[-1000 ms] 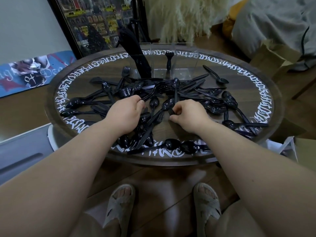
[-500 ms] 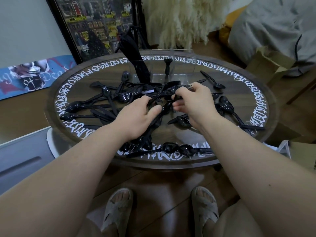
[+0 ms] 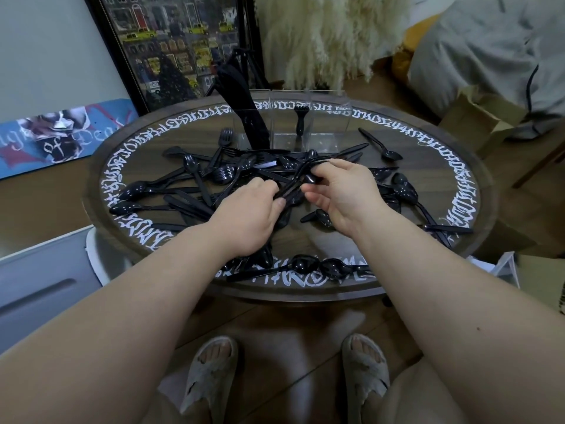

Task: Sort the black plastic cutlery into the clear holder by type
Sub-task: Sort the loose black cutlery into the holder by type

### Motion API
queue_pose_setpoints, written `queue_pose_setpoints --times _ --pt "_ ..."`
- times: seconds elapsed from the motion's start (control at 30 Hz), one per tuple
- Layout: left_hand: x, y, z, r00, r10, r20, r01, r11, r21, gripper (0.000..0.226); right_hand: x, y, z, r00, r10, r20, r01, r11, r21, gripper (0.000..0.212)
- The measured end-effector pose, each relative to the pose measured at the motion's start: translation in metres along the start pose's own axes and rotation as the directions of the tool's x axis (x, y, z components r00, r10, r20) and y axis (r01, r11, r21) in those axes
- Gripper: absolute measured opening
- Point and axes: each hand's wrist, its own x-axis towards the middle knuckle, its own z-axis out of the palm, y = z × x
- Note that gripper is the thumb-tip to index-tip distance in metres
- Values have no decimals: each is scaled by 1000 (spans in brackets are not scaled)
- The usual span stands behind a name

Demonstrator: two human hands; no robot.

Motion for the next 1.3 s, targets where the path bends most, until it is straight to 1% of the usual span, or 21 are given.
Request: queue_pose_setpoints --times 0.1,0.2,0.27,0.33,0.37,0.4,0.5,0.6,0.67,0.73,0.8,0.83,0.87,0.9,0.97,1.0,1.03,1.07,1.13,1.23,1.3 --pt "-1 0 -2 995 -10 96 18 997 -81 18 1 1 0 1000 -14 -7 14 1000 0 9" --pt "-2 0 -7 996 -2 93 16 989 -147 22 2 -2 -1 999 -13 -49 17 997 72 11" --pt "-2 1 -10 997 13 82 1 985 -172 26 2 -4 -3 999 9 -43 -3 990 141 10" --pt "-3 0 -12 996 21 91 -5 984 -179 26 2 -4 -5 1000 20 -9 -19 988 156 23" --pt "-3 1 -12 995 23 100 -4 983 -181 26 2 -4 -6 1000 21 0 -20 991 134 32" --pt "-4 1 -13 993 24 113 -4 984 -178 26 2 -3 -7 1000 14 4 -15 995 101 35" --pt "-3 2 -13 986 42 161 -23 992 -121 26 2 -1 -8 1000 -22 15 21 1000 17 21" --pt "-3 1 -8 981 51 188 -55 998 15 28 4 1 -10 999 -48 -21 48 999 3 13" --pt "-3 1 -5 989 53 141 -63 995 72 22 6 2 -12 997 -63 -47 64 998 4 11" --pt "-3 0 -6 997 51 52 -56 993 101 23 8 2 -13 995 -82 -51 82 997 -4 14" --pt "-2 0 -8 999 35 -15 -33 995 89 25 9 3 -14 993 -111 -33 110 993 -31 18" --pt "-2 0 -9 999 18 -37 -15 997 74 26 9 3 -13 991 -134 -24 132 988 -74 18" --pt "-2 2 -10 998 1 -57 3 998 62 28 9 4 -13 984 -174 -20 169 972 -161 17" --pt "-2 2 -10 997 -12 -77 16 998 55 29 9 6 -14 971 -237 -13 222 928 -301 18" --pt "-2 4 -9 993 -12 -121 18 999 47 26 10 9 -16 924 -373 82 349 736 -580 28" --pt "-2 5 -9 990 -6 -144 11 999 35 25 9 10 -16 900 -408 157 405 644 -649 30" --pt "-2 5 -10 987 -5 -163 6 1000 11 24 8 10 -16 882 -414 225 448 588 -673 28" --pt "-2 5 -11 983 -4 -182 0 1000 -23 24 7 10 -16 871 -410 272 475 558 -680 26" --pt "-4 5 -12 976 14 -217 -32 996 -80 27 8 10 -17 856 -414 308 500 515 -697 23" --pt "-5 4 -13 973 66 -223 -85 993 -81 32 11 10 -19 854 -442 275 494 520 -697 21" --pt "-3 4 -12 983 73 -168 -80 996 -36 35 12 12 -21 854 -467 230 482 542 -689 19"
